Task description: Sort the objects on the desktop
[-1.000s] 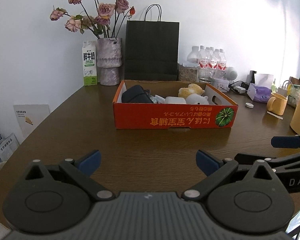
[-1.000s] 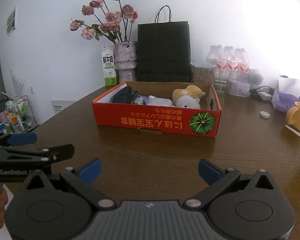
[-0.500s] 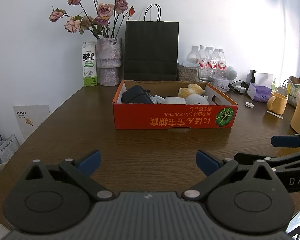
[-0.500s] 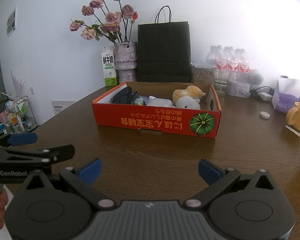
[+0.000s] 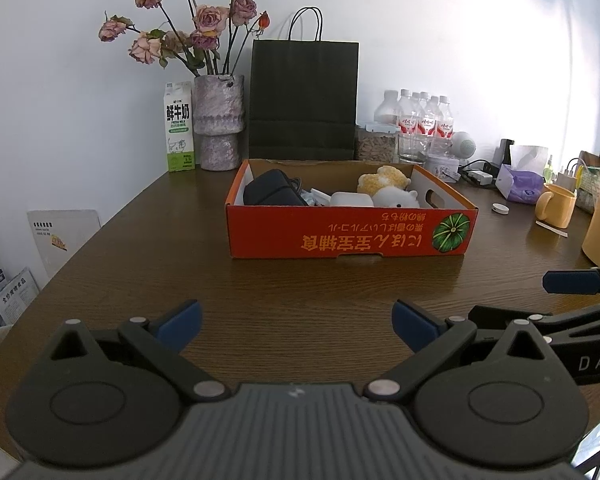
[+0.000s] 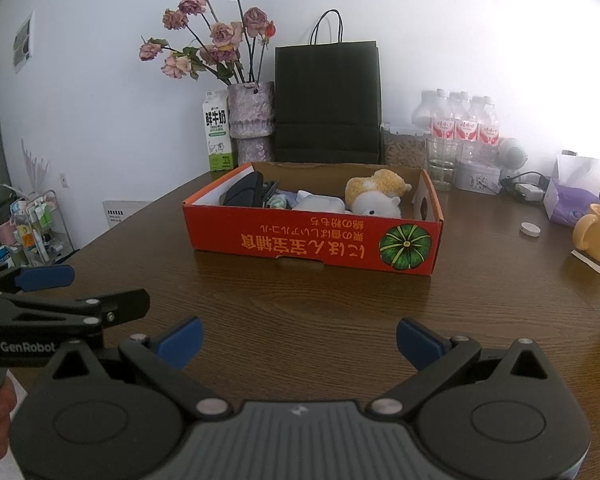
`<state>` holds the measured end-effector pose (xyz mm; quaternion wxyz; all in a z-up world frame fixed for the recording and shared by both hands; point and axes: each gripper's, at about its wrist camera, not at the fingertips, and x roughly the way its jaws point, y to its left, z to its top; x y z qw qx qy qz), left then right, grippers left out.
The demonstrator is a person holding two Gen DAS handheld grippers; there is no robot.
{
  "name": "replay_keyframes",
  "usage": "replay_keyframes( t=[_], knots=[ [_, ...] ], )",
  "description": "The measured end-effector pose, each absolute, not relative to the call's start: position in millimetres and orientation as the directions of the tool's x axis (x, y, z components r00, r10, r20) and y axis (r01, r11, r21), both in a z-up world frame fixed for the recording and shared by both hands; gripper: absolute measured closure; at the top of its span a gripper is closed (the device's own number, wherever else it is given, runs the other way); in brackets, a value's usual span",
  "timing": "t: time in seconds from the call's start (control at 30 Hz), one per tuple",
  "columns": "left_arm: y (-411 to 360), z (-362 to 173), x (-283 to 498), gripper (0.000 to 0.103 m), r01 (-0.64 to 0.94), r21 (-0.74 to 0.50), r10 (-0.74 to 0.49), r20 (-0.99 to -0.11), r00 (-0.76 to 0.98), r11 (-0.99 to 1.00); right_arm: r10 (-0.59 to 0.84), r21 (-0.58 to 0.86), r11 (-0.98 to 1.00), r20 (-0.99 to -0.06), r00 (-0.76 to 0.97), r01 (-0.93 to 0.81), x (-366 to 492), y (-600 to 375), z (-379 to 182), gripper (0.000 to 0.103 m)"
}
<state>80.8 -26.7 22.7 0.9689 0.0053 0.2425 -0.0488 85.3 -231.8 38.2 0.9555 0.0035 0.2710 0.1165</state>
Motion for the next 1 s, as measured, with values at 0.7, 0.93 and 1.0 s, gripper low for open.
replay_keyframes(
  t=[0.7, 0.93, 1.0],
  knots=[
    [-26.1, 20.4, 81.6, 0.000, 0.095, -0.012, -0.090, -0.472, 0.877, 0.995, 0.225, 0.070, 0.973, -0.519, 0.824, -0.222, 86.1, -231.9, 37.8, 0.000],
    [-26.4, 20.0, 81.7, 0.000, 0.095, -0.012, -0.089, -0.472, 0.877, 0.995, 0.225, 0.069, 0.973, -0.519, 0.825, -0.222, 86.1, -232.2, 37.9, 0.000],
    [-26.6, 20.2, 81.5, 0.000, 0.095, -0.012, -0.089, -0.472, 0.877, 0.995, 0.225, 0.069, 0.973, -0.520, 0.824, -0.222, 86.4, -232.3, 37.9, 0.000]
  ],
)
